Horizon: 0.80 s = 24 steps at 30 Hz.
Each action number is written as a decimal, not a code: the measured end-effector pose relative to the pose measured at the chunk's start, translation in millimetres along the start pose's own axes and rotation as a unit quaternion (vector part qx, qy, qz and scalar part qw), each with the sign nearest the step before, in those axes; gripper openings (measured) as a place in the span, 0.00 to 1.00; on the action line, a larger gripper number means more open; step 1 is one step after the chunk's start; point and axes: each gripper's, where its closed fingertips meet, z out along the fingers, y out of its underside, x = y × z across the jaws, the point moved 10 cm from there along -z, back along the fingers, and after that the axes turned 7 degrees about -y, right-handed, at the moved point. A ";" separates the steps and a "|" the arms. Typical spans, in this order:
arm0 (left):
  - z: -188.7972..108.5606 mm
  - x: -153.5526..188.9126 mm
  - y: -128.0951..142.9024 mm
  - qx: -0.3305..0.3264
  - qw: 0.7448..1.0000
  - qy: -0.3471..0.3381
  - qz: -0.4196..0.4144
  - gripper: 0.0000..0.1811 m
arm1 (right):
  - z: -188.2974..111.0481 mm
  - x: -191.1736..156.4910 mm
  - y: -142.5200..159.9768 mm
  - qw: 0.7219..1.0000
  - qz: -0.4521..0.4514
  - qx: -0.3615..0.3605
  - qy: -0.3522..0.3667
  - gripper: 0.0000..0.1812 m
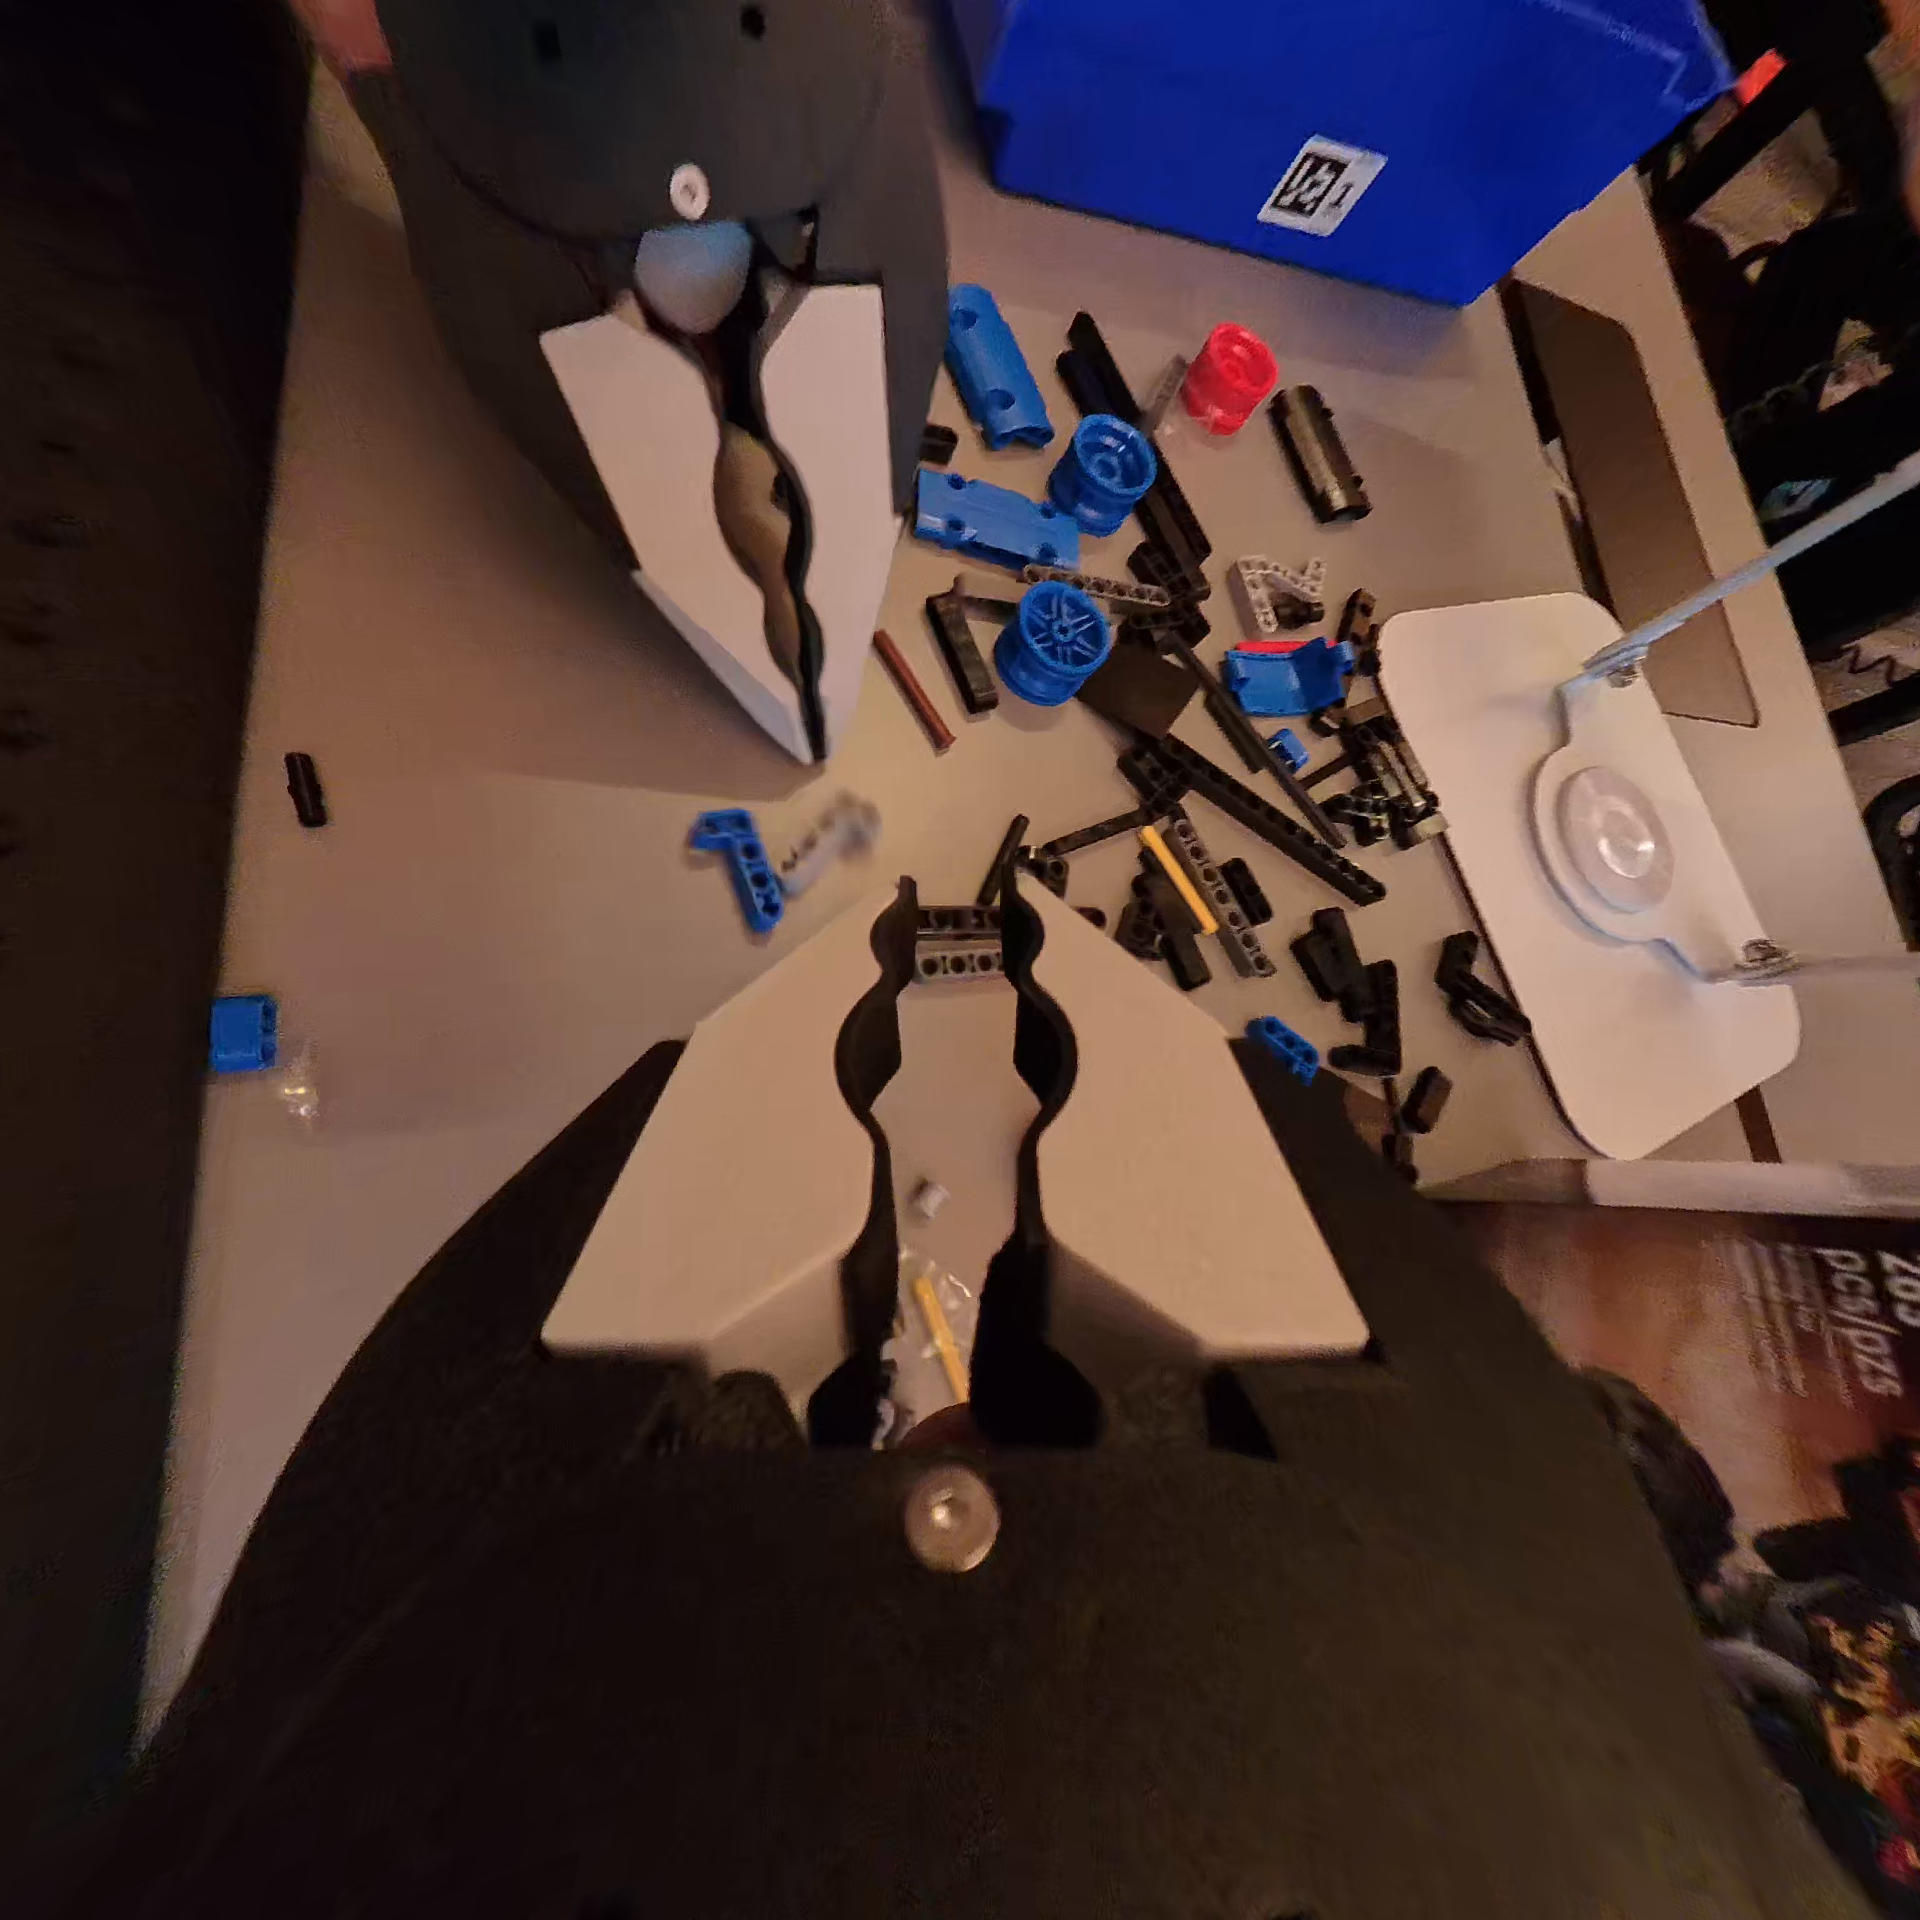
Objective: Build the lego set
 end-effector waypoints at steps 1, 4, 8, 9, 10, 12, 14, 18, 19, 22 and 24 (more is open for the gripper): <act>0.6 -1.3 1.6 -0.003 1.000 -0.003 -0.004 0.00 | 4.9 -1.6 1.3 1.000 -0.003 -0.007 -0.003 0.09; -1.7 -4.2 2.2 0.007 1.000 0.004 -0.024 0.00 | 18.5 -6.2 4.2 0.999 -0.020 -0.027 -0.007 0.10; -1.5 -5.6 4.4 0.007 0.999 0.011 -0.034 0.01 | 23.1 -5.4 11.9 0.999 -0.021 -0.047 -0.007 0.11; -1.9 -6.1 3.5 0.009 0.999 0.009 -0.033 0.03 | 21.1 -2.8 15.3 0.999 -0.012 -0.046 -0.006 0.11; -2.2 -7.2 1.6 0.011 1.000 0.000 -0.030 0.06 | 18.4 0.0 18.7 0.999 -0.001 -0.045 -0.006 0.10; -1.9 -8.4 -4.6 0.021 1.000 -0.014 -0.014 0.11 | 14.1 2.4 22.2 0.999 0.023 -0.033 -0.021 0.10; 0.6 -6.4 -12.7 0.034 0.999 -0.011 0.004 0.13 | 15.0 -0.8 21.0 0.998 0.035 -0.022 -0.047 0.10; 10.4 -8.0 -18.7 0.001 0.999 -0.024 0.049 0.12 | 29.3 -8.0 21.2 0.993 0.072 -0.057 -0.076 0.10; 11.4 -7.8 -19.8 0.005 0.999 -0.013 0.043 0.11 | 33.2 -9.3 21.2 0.991 0.087 -0.062 -0.081 0.10; 13.4 -5.3 -19.1 0.012 0.999 0.002 0.031 0.10 | 41.3 -10.1 22.1 0.986 0.125 -0.069 -0.089 0.11; 14.7 -4.3 -18.0 0.011 0.999 0.001 0.032 0.10 | 44.9 -9.2 23.1 0.983 0.141 -0.078 -0.085 0.10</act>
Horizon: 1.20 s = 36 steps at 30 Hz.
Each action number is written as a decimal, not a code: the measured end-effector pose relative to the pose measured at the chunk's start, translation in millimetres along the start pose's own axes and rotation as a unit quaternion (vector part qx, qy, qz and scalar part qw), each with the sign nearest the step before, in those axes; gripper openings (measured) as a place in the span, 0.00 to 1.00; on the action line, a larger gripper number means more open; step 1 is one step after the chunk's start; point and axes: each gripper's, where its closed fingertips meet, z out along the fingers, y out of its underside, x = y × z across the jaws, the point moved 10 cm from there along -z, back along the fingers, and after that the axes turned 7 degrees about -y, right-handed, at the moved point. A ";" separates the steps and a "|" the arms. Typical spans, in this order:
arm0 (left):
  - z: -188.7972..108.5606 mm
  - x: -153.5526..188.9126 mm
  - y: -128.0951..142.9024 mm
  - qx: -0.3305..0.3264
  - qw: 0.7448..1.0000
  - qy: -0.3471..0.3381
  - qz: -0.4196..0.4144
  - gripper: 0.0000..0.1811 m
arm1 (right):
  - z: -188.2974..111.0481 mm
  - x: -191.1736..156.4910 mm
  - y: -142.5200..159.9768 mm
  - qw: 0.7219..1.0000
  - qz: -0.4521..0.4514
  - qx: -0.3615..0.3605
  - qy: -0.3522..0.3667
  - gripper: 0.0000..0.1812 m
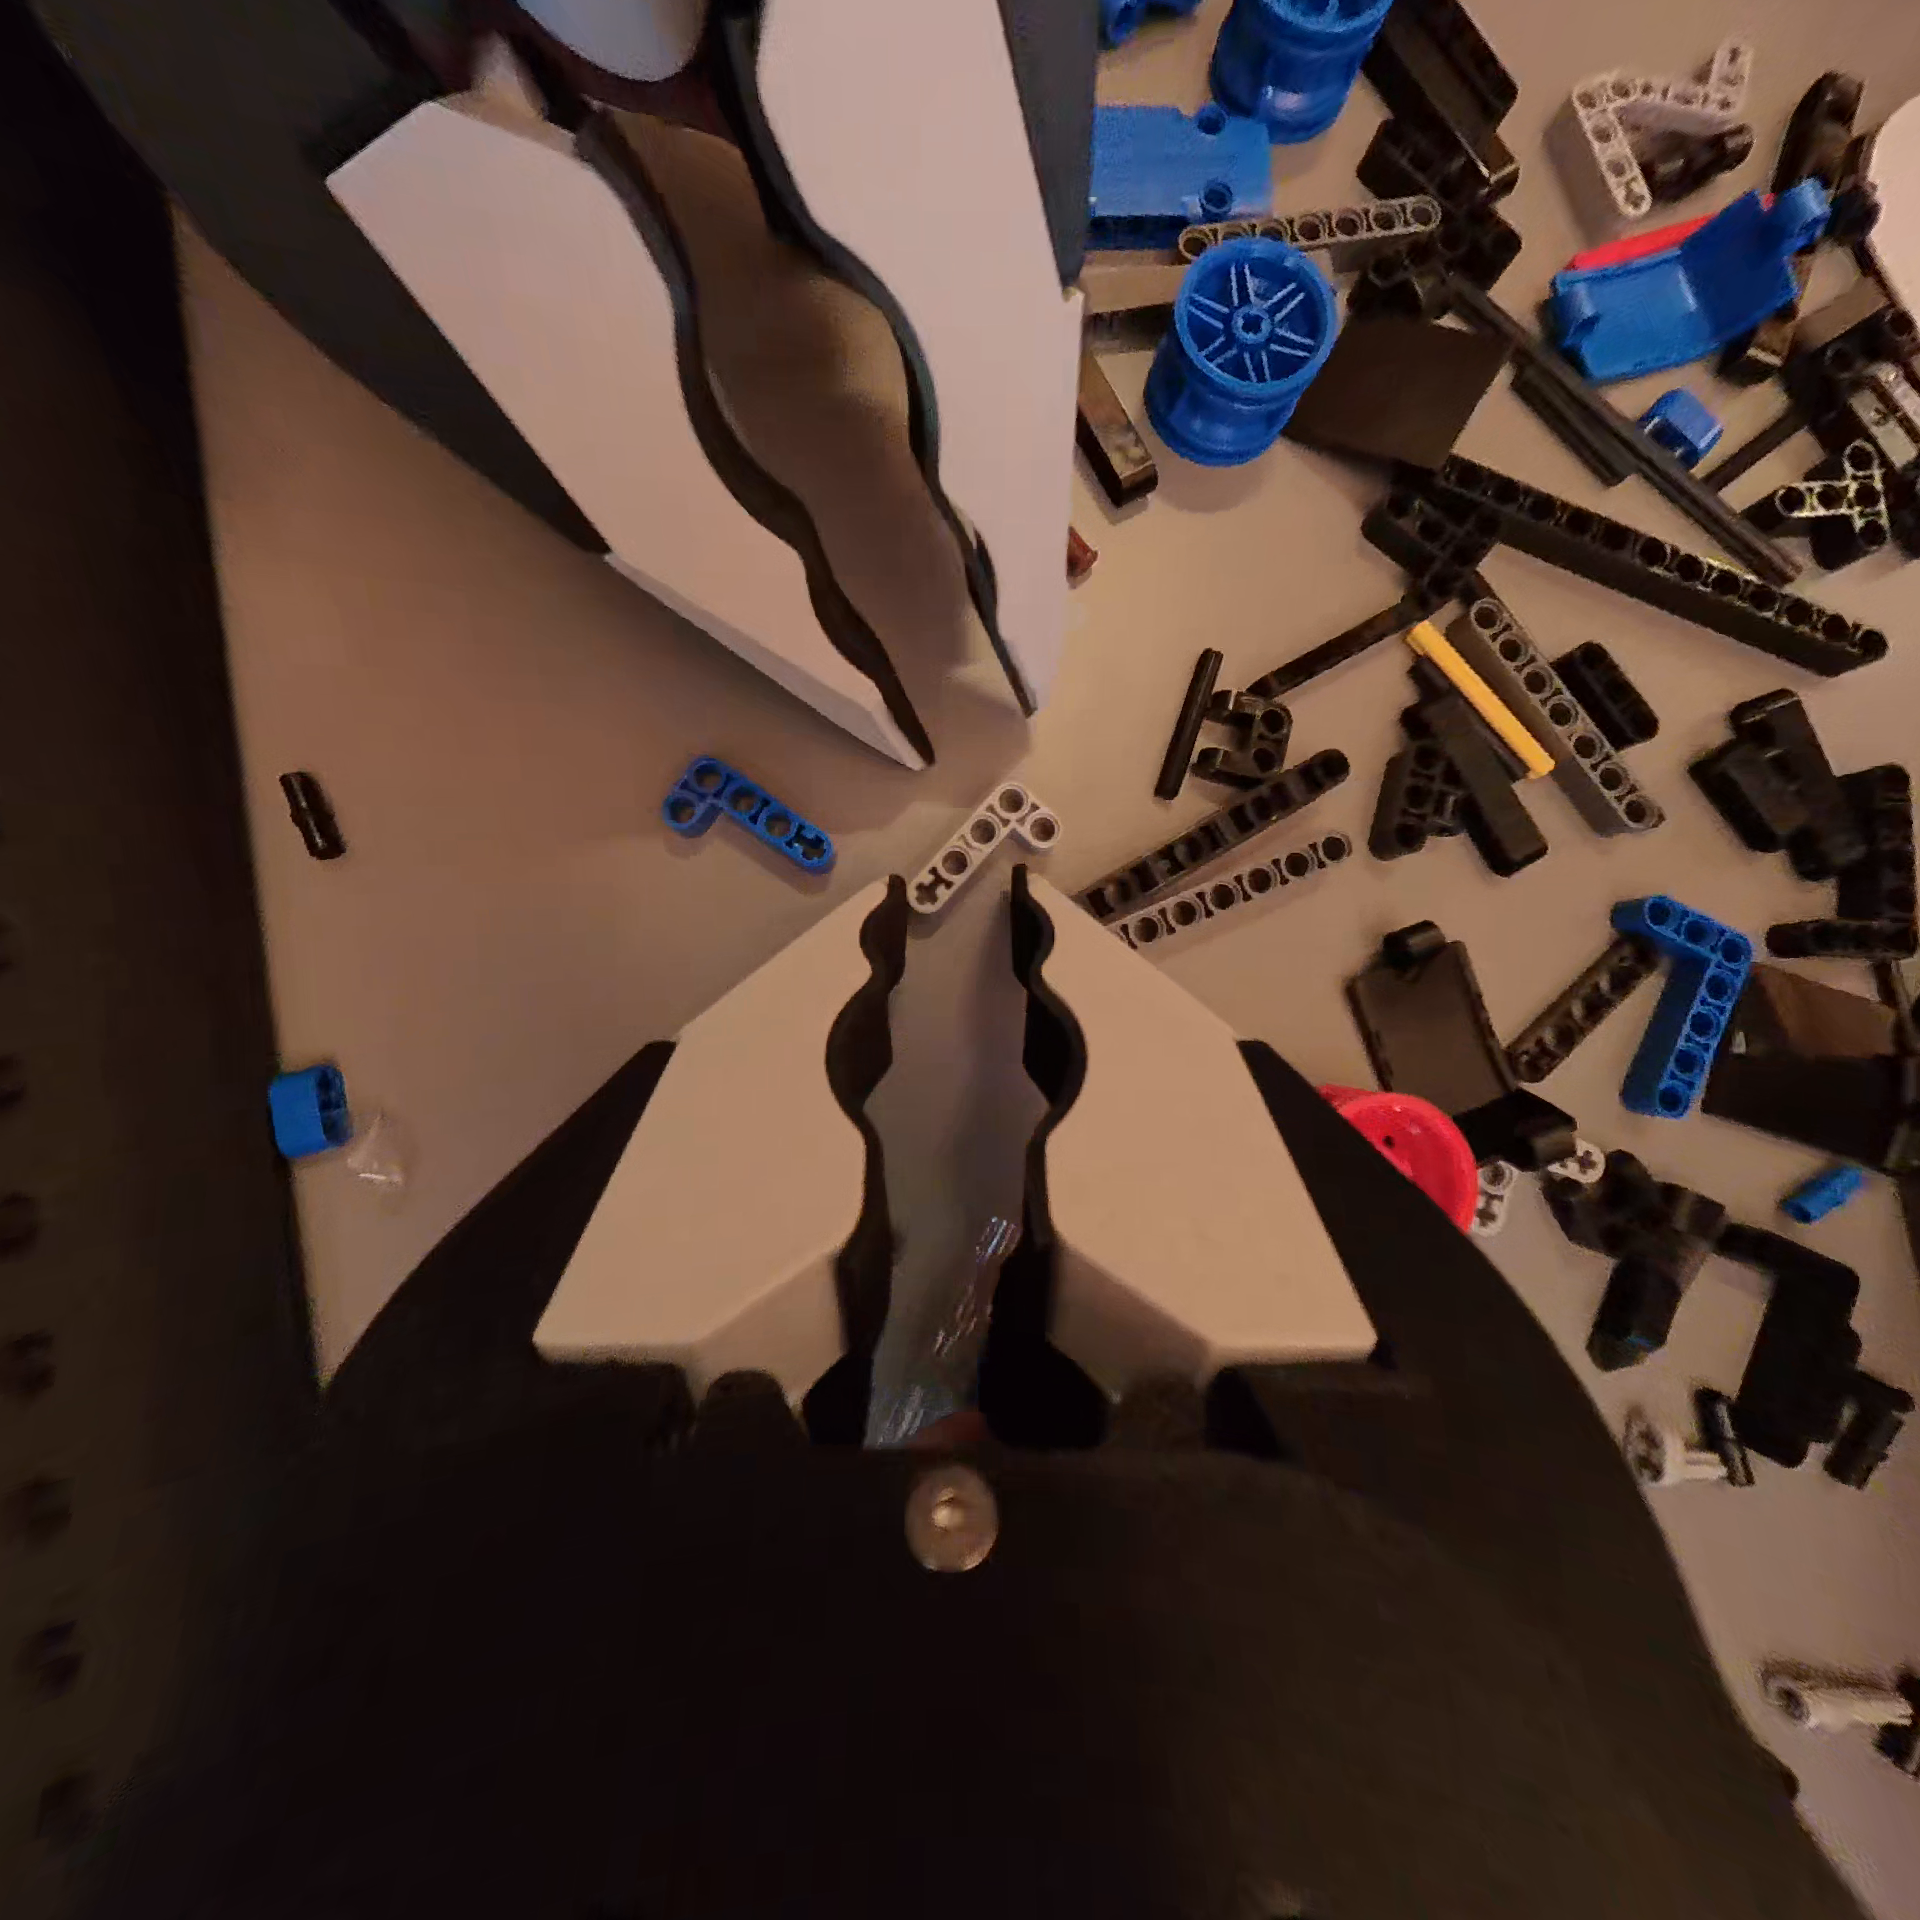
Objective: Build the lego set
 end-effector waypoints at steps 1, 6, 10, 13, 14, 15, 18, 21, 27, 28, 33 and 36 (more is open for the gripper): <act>0.3 0.8 -0.3 0.001 1.000 0.004 -0.002 0.09 | 1.8 0.6 0.0 1.000 0.005 -0.003 0.001 0.09; 0.6 0.6 -0.5 0.005 1.000 -0.001 -0.002 0.09 | 4.3 2.6 -0.8 1.000 0.020 0.009 -0.002 0.03; -6.1 -0.4 -0.3 0.032 0.999 -0.024 0.024 0.13 | -2.0 6.6 -1.6 0.997 0.050 0.050 -0.035 0.03; -12.5 1.9 -3.9 0.060 0.993 -0.071 0.077 0.11 | -10.5 10.5 -2.9 0.991 0.075 0.087 -0.067 0.03; -13.0 3.6 -4.6 0.061 0.990 -0.086 0.098 0.10 | -13.1 11.4 -3.4 0.989 0.082 0.098 -0.077 0.04; -13.3 5.2 -5.5 0.065 0.986 -0.099 0.117 0.09 | -15.1 11.9 -3.6 0.987 0.086 0.106 -0.086 0.04; -15.5 7.1 -7.0 0.075 0.979 -0.117 0.147 0.08 | -18.6 13.1 -2.5 0.984 0.094 0.116 -0.101 0.04; -18.0 5.9 -7.7 0.080 0.980 -0.116 0.140 0.08 | -21.3 13.8 -2.3 0.982 0.095 0.125 -0.106 0.04; -19.5 5.3 -8.1 0.074 0.982 -0.115 0.129 0.08 | -23.0 15.2 -2.9 0.978 0.109 0.138 -0.109 0.05; -19.1 5.4 -8.0 0.070 0.983 -0.111 0.126 0.08 | -23.3 15.8 -2.5 0.978 0.113 0.139 -0.107 0.06; -18.5 1.0 -5.5 0.054 0.992 -0.090 0.076 0.07 | -29.7 10.6 -8.6 0.984 0.054 0.155 -0.066 0.14; -17.4 -3.6 -2.2 0.050 0.997 -0.057 0.023 0.07 | -34.3 1.2 -14.0 0.988 -0.062 0.138 0.022 0.15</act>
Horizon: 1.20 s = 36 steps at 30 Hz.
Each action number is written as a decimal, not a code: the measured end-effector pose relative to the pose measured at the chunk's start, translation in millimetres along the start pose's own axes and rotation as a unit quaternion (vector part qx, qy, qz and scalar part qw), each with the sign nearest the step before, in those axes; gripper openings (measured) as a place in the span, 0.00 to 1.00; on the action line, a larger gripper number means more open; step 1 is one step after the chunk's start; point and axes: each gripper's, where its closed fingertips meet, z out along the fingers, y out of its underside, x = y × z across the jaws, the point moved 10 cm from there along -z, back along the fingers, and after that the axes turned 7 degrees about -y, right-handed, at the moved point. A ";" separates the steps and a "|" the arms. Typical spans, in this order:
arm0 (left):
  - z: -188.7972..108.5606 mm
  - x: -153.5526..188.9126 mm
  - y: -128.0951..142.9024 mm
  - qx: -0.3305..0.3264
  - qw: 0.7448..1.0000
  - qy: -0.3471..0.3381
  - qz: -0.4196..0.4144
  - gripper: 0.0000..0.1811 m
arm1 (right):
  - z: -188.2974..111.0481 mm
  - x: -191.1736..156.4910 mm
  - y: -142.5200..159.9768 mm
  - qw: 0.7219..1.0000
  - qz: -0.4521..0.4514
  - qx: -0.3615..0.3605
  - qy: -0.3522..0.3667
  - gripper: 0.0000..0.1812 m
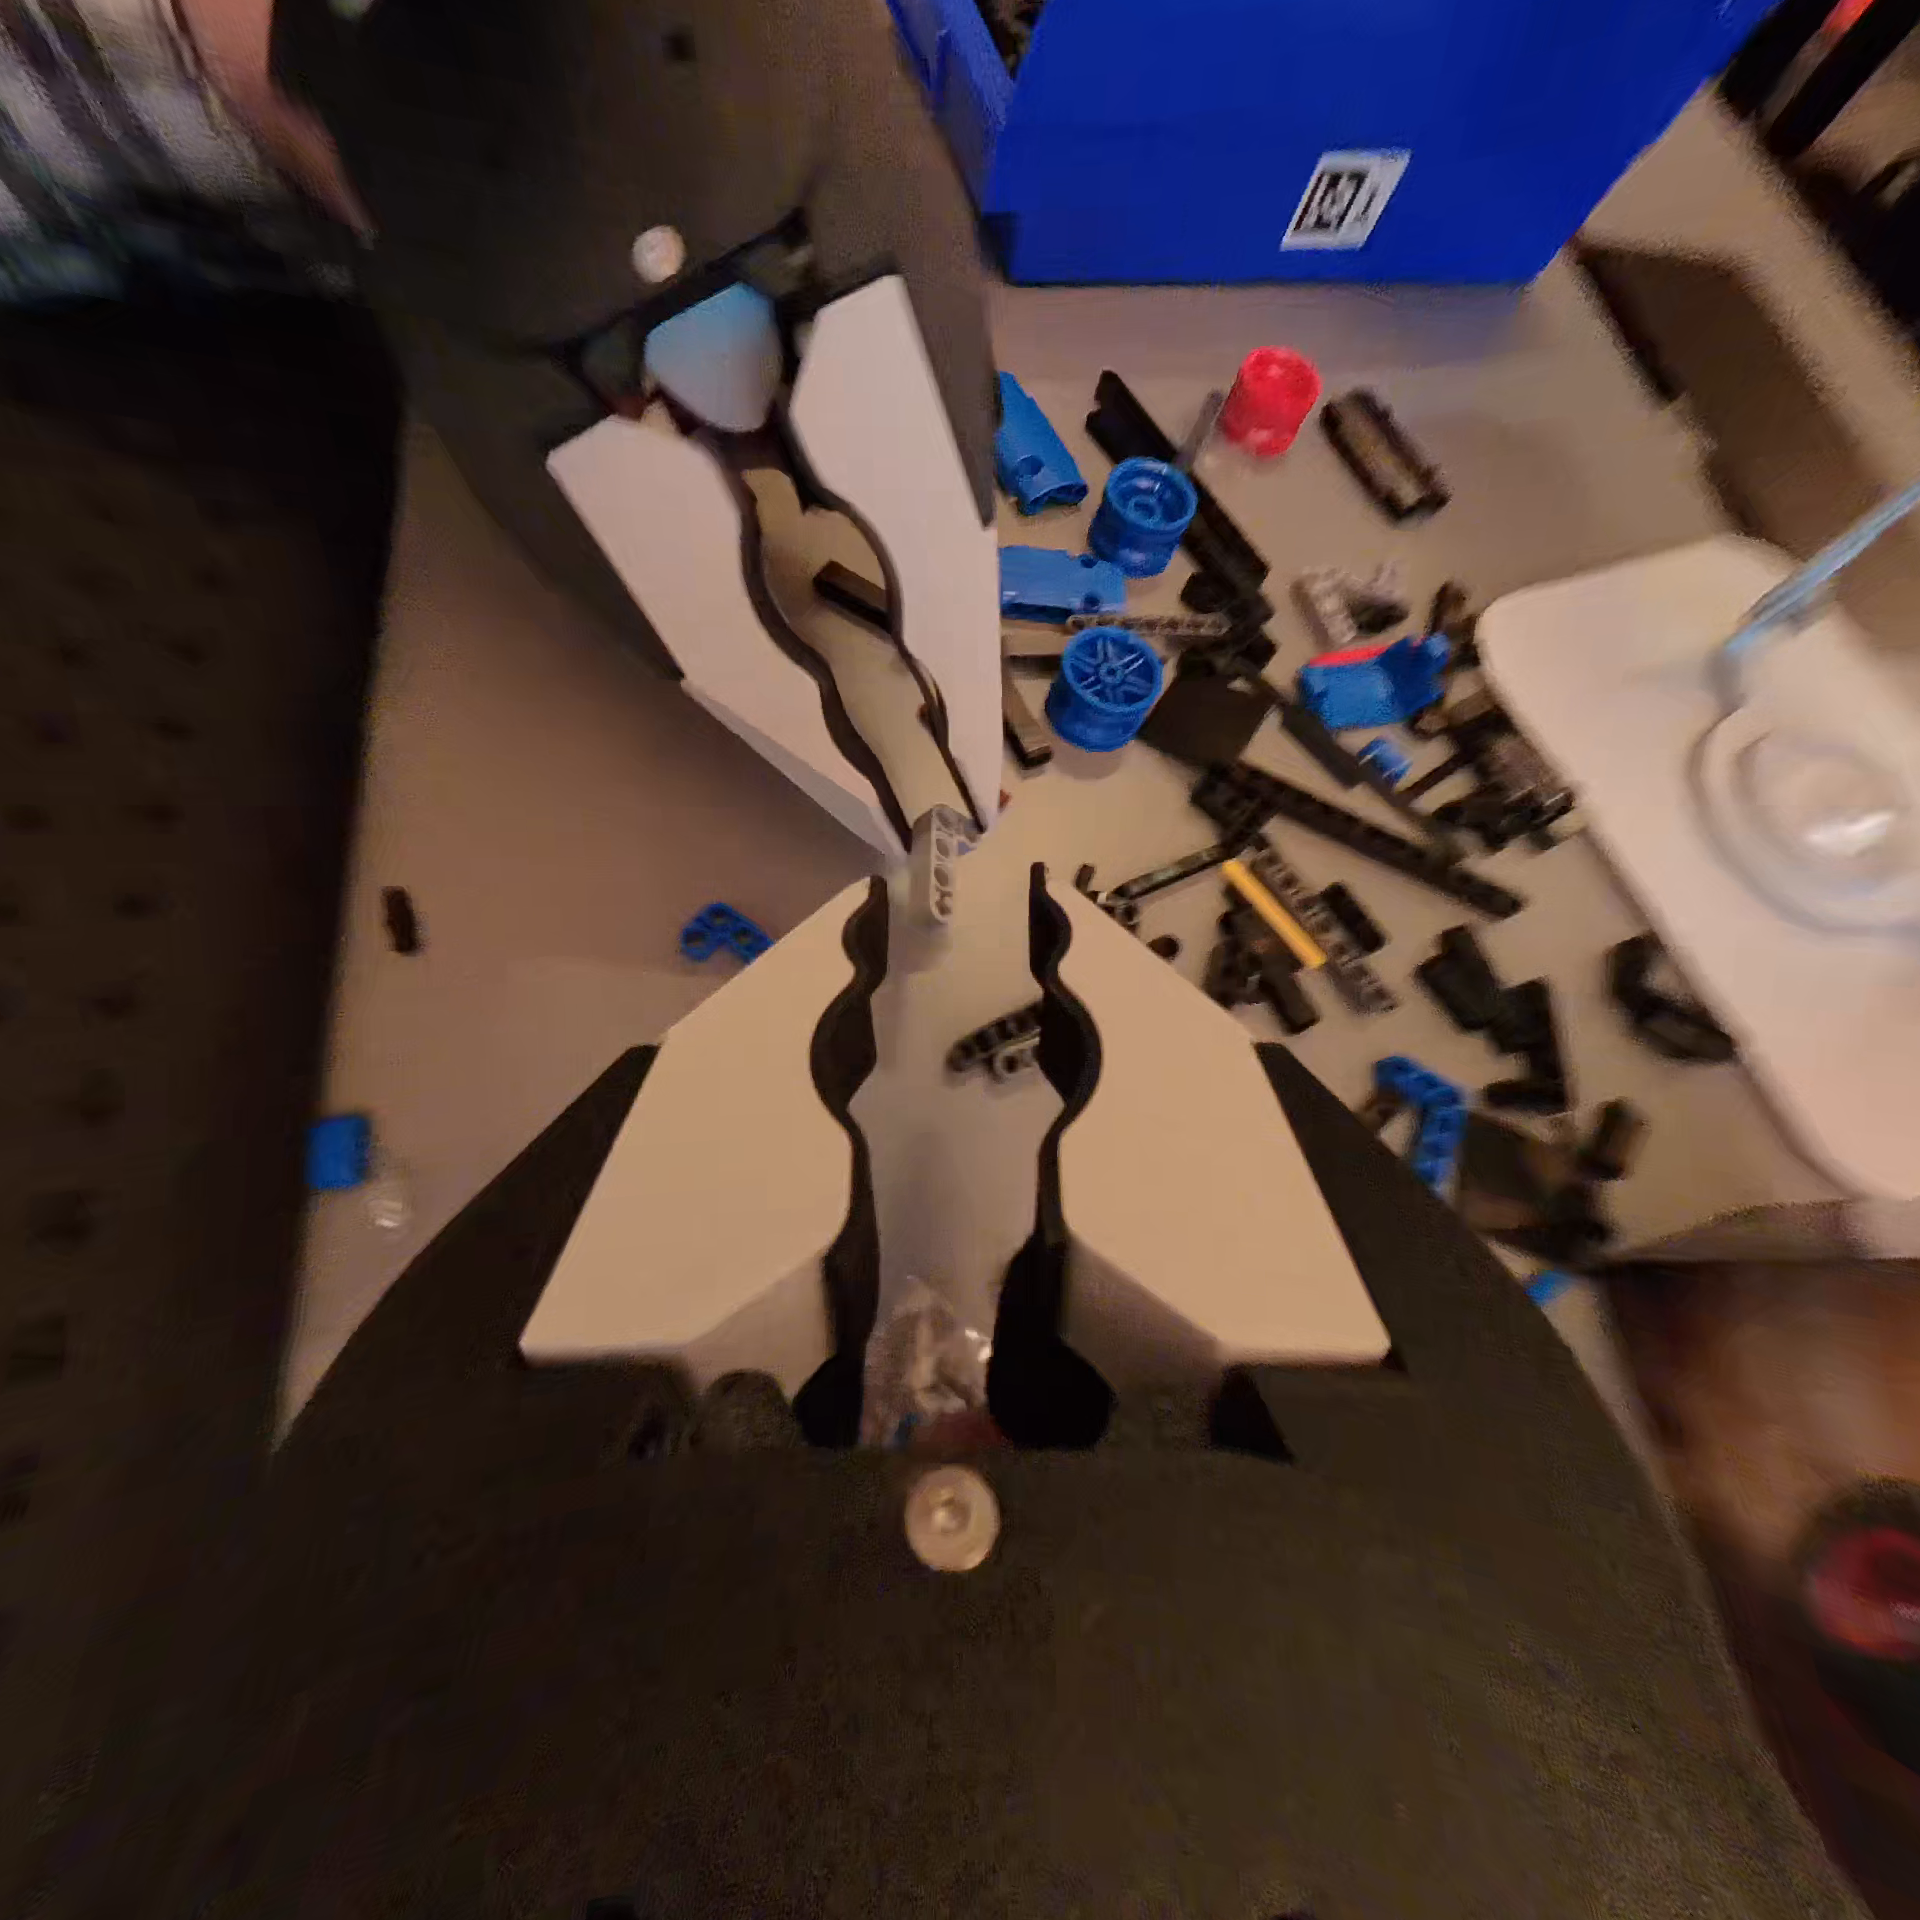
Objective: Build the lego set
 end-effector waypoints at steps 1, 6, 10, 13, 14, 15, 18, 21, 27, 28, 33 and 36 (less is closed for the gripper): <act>0.0 -1.1 0.6 -0.001 1.000 0.015 -0.021 0.07 | 0.4 -4.1 -1.8 0.999 -0.044 -0.012 0.023 0.14; 0.7 -5.6 1.9 0.003 0.994 0.064 -0.094 0.07 | 16.1 -19.6 -2.0 0.979 -0.174 -0.079 0.073 0.15; 0.3 -3.3 0.7 0.009 0.989 0.091 -0.113 0.07 | 20.2 -23.5 -6.6 0.972 -0.206 -0.067 0.087 0.00; -1.2 -4.4 -0.1 0.017 0.987 0.101 -0.126 0.07 | 22.0 -21.7 -5.1 0.969 -0.209 -0.084 0.098 0.00; -1.6 -4.7 -0.1 0.019 0.986 0.101 -0.128 0.07 | 21.9 -21.6 -4.9 0.972 -0.202 -0.078 0.093 0.00; -1.7 -5.3 0.2 0.018 0.987 0.098 -0.129 0.07 | 21.2 -21.4 -4.8 0.974 -0.196 -0.071 0.087 0.00; -2.0 -6.3 1.2 0.018 0.985 0.100 -0.137 0.07 | 16.4 -20.6 -7.1 0.978 -0.187 -0.048 0.081 0.07; -2.2 -7.7 2.2 0.022 0.981 0.112 -0.155 0.07 | 14.6 -25.6 -8.5 0.964 -0.239 -0.058 0.101 0.11; -1.4 -9.8 3.8 0.024 0.970 0.146 -0.191 0.07 | 25.2 -37.7 -10.8 0.935 -0.320 -0.084 0.128 0.06; -1.7 -9.7 4.0 0.026 0.969 0.152 -0.195 0.07 | 25.7 -38.3 -11.0 0.934 -0.323 -0.083 0.127 0.00; -0.5 -8.9 4.8 0.023 0.965 0.163 -0.203 0.07 | 26.8 -40.0 -10.1 0.934 -0.325 -0.084 0.123 0.00; 0.2 -8.7 5.9 0.020 0.964 0.167 -0.206 0.07 | 24.9 -40.5 -10.4 0.934 -0.327 -0.083 0.119 0.03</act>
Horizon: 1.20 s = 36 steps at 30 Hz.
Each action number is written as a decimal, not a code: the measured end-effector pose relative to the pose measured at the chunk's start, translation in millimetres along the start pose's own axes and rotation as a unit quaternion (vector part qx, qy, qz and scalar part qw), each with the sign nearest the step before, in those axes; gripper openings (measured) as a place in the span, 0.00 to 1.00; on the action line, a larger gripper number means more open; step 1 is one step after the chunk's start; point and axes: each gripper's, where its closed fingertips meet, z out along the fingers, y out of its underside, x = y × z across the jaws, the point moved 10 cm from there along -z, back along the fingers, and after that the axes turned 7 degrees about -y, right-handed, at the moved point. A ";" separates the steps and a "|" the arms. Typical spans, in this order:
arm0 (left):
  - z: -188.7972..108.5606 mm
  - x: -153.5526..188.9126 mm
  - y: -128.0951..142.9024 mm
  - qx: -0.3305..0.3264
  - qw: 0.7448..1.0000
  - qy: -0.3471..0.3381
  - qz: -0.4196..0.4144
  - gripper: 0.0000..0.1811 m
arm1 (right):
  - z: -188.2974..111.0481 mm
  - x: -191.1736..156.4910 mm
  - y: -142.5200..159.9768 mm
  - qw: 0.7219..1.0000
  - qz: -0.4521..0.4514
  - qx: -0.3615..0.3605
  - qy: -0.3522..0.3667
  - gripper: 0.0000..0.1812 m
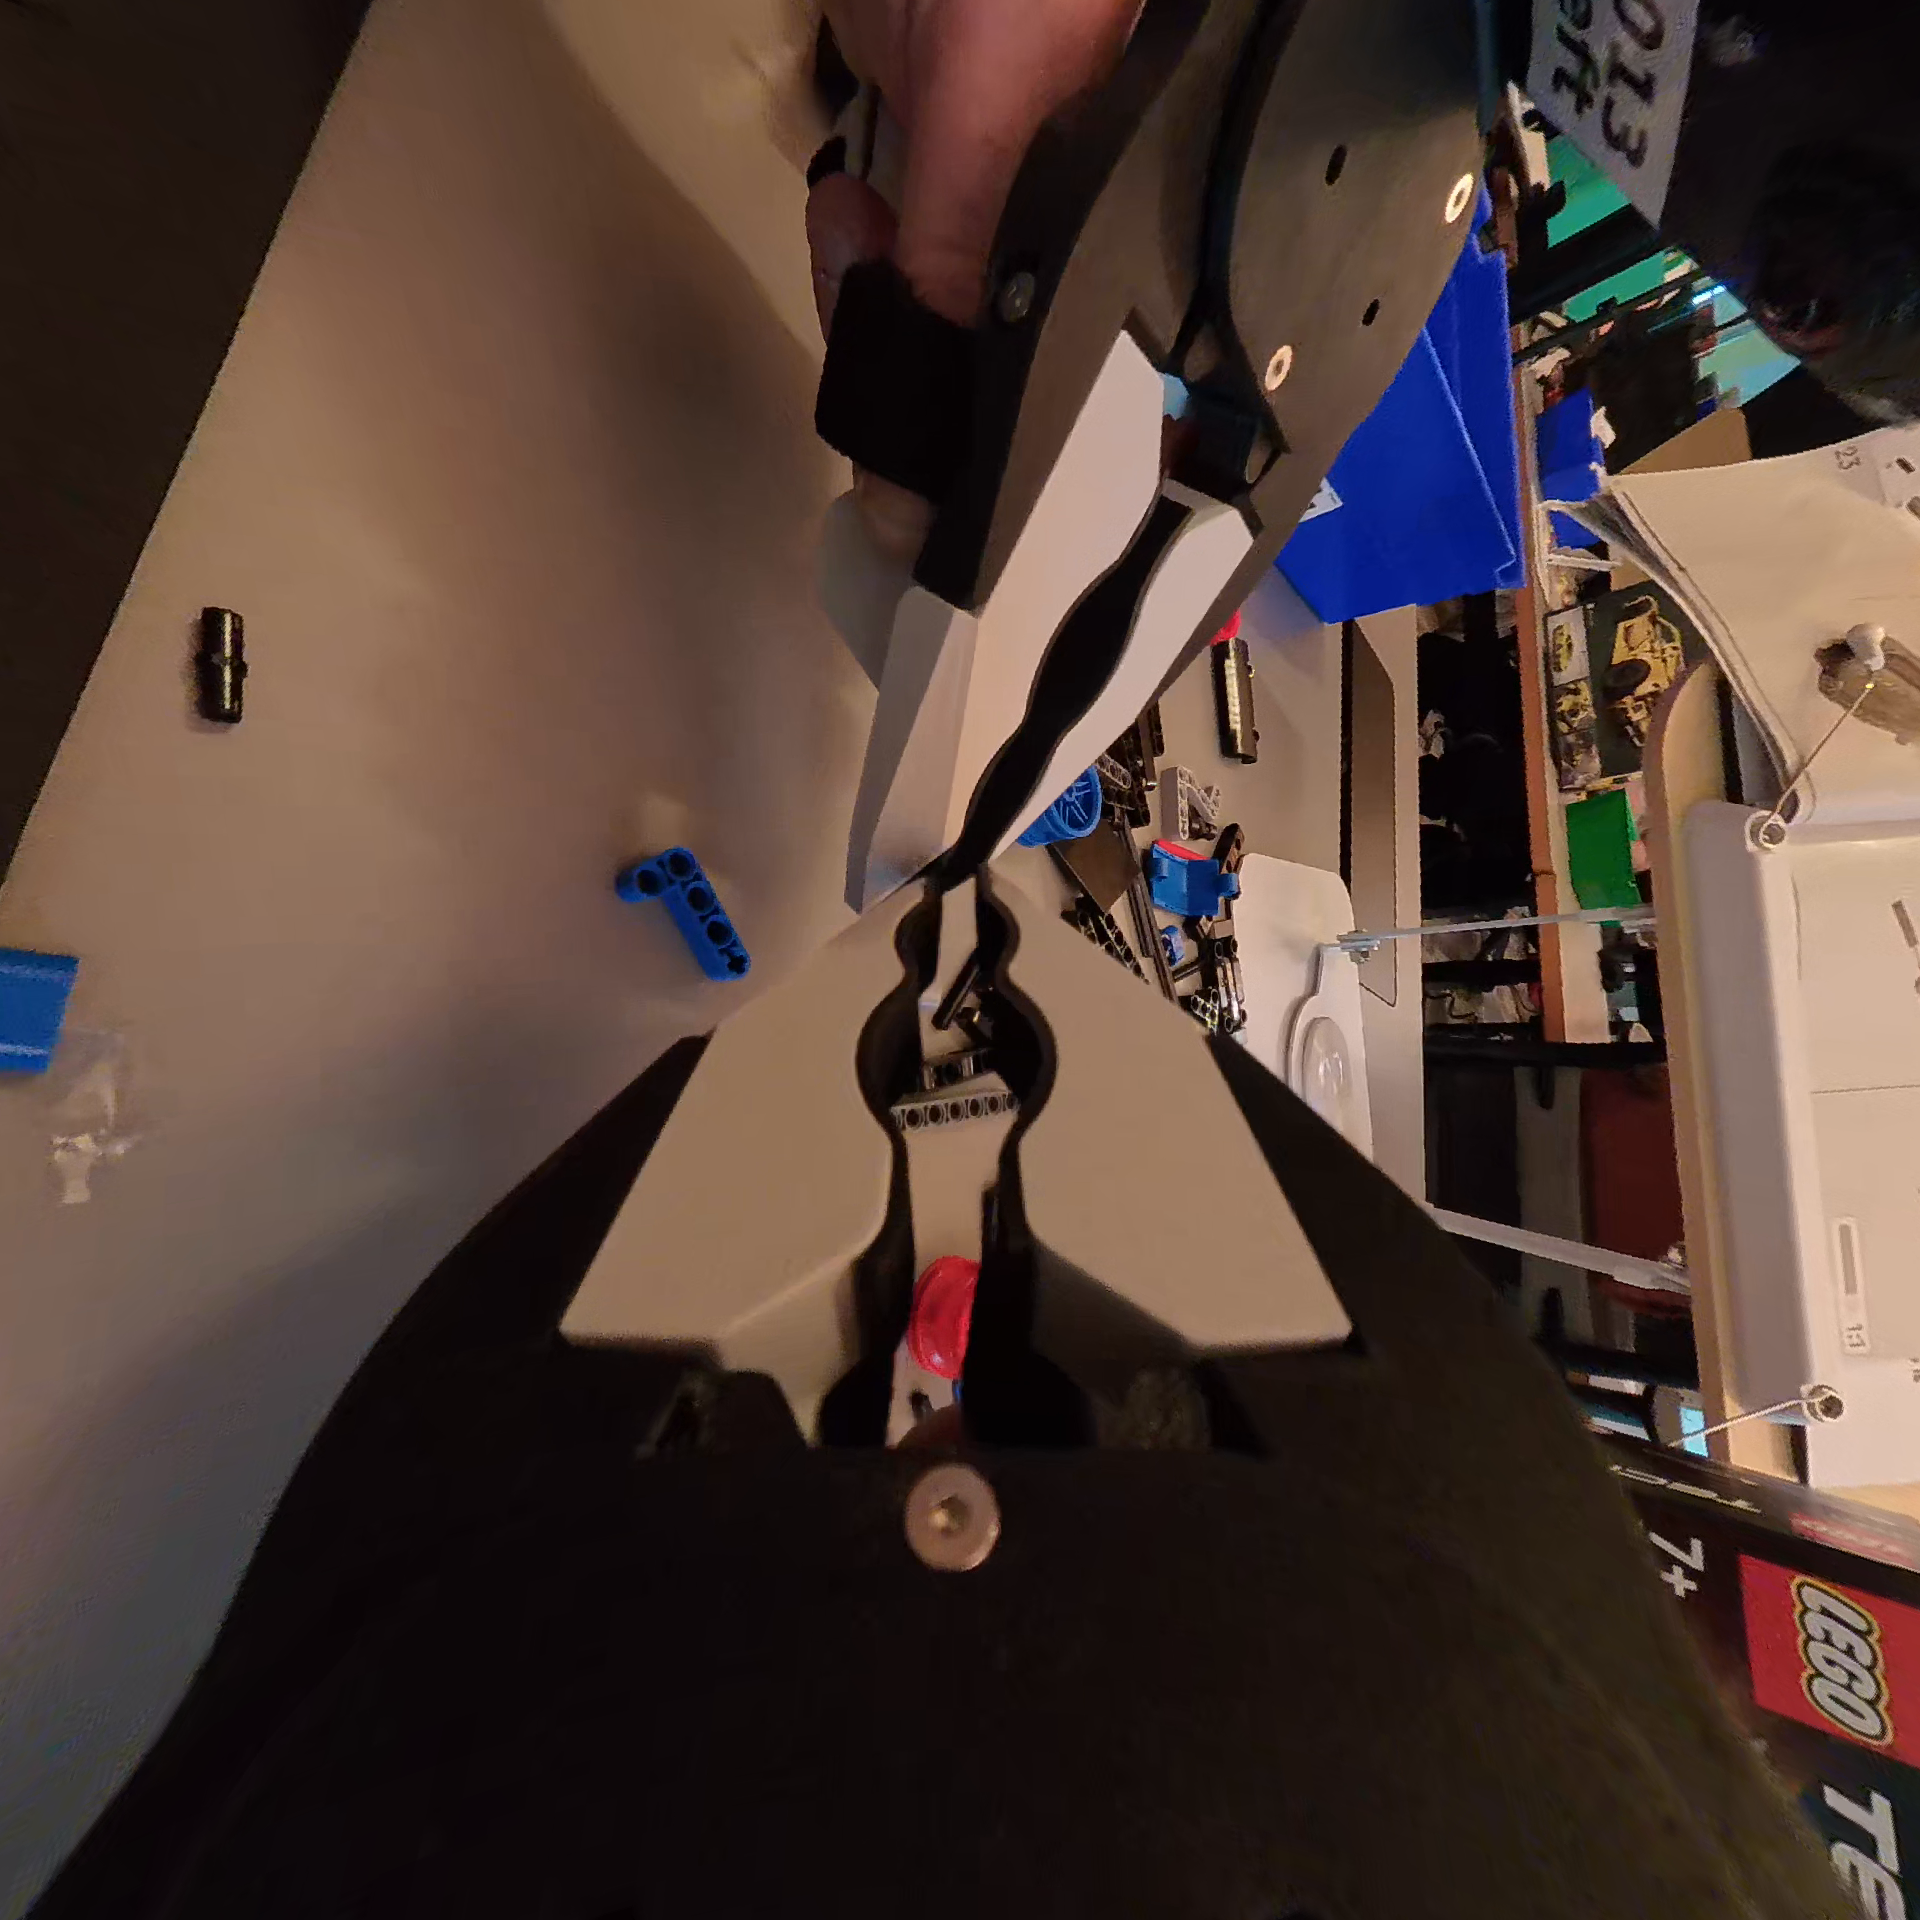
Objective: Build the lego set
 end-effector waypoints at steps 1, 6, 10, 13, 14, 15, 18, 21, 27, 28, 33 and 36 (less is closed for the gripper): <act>-0.1 -0.2 0.1 0.000 1.000 0.002 -0.003 0.07 | -0.7 -0.2 0.1 1.000 0.002 0.002 -0.003 0.06; 0.6 -2.9 0.9 -0.002 1.000 0.004 -0.012 0.06 | -3.0 -0.6 -0.4 1.000 0.006 0.011 -0.013 0.09; 2.2 -5.3 1.9 -0.004 1.000 0.007 -0.019 0.06 | -6.8 2.7 2.9 1.000 0.018 0.013 -0.011 0.08; 2.3 -5.7 2.1 -0.003 1.000 0.011 -0.024 0.06 | -8.1 2.8 3.6 1.000 0.020 0.013 -0.016 0.09; 1.8 -4.4 1.5 -0.003 1.000 0.012 -0.026 0.06 | -7.4 2.1 3.6 1.000 0.017 0.009 -0.017 0.09; 1.9 -4.2 1.2 -0.002 1.000 0.015 -0.026 0.06 | -6.6 1.5 3.6 1.000 0.013 0.005 -0.017 0.08; 1.1 -1.4 -0.1 0.001 0.999 0.022 -0.029 0.06 | -1.6 -0.8 5.9 1.000 -0.003 -0.022 -0.016 0.07; 1.1 -2.0 0.4 -0.001 0.999 0.021 -0.031 0.05 | 1.9 -3.2 7.2 0.999 -0.004 -0.028 -0.020 0.04; 1.3 -2.3 2.5 -0.005 0.999 0.026 -0.034 0.03 | 2.7 -2.2 9.0 0.999 0.011 -0.024 -0.023 0.00; 2.5 -2.0 3.1 -0.006 0.999 0.026 -0.035 0.03 | 3.3 -2.5 9.7 0.999 0.011 -0.025 -0.025 0.00; 1.6 -3.3 3.1 0.000 0.998 0.039 -0.048 0.03 | 2.4 -4.3 11.4 0.999 0.001 -0.037 -0.032 0.09; -0.2 -4.6 2.6 0.011 0.996 0.059 -0.064 0.03 | 1.2 -4.3 12.7 0.998 -0.018 -0.052 -0.019 0.08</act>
